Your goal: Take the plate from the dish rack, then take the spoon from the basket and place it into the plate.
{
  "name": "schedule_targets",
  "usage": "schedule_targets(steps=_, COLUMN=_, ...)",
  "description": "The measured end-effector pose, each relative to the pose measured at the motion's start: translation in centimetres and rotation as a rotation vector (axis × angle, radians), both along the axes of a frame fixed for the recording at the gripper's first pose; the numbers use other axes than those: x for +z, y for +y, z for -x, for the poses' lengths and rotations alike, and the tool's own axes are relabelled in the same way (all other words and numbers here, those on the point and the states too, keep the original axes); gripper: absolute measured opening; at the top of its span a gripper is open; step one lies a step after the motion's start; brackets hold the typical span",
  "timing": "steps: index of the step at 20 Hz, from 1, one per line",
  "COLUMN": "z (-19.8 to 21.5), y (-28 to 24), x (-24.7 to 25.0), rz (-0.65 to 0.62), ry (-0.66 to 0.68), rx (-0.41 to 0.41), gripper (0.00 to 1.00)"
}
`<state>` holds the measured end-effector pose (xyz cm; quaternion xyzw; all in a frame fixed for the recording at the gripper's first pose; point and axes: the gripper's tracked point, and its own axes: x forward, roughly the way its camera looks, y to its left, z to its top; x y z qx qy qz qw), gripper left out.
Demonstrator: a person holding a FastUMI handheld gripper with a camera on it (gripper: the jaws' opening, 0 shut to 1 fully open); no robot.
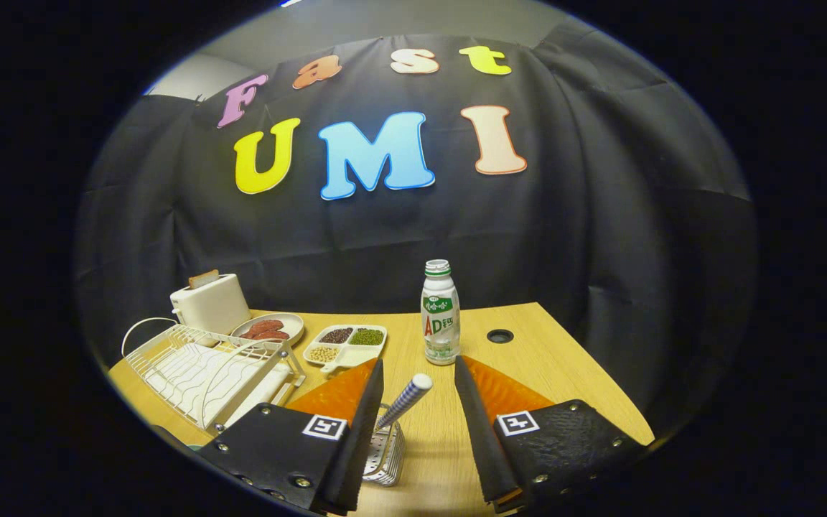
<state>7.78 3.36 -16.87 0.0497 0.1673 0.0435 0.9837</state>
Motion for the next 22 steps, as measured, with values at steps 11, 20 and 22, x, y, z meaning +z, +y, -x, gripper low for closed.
schedule_targets(steps=11, z=-0.6, y=1.6, x=0.2, rz=-0.069, ry=0.011, rx=0.014, gripper=0.17)
schedule_targets(steps=20, z=-0.2, y=4.8, x=4.7, rz=-0.032, ry=-0.025, rx=0.086, gripper=0.03)
schedule_targets(steps=22, z=0.2, y=4.9, x=6.2, rz=-0.025, ry=-0.031, rx=0.088, gripper=0.03)
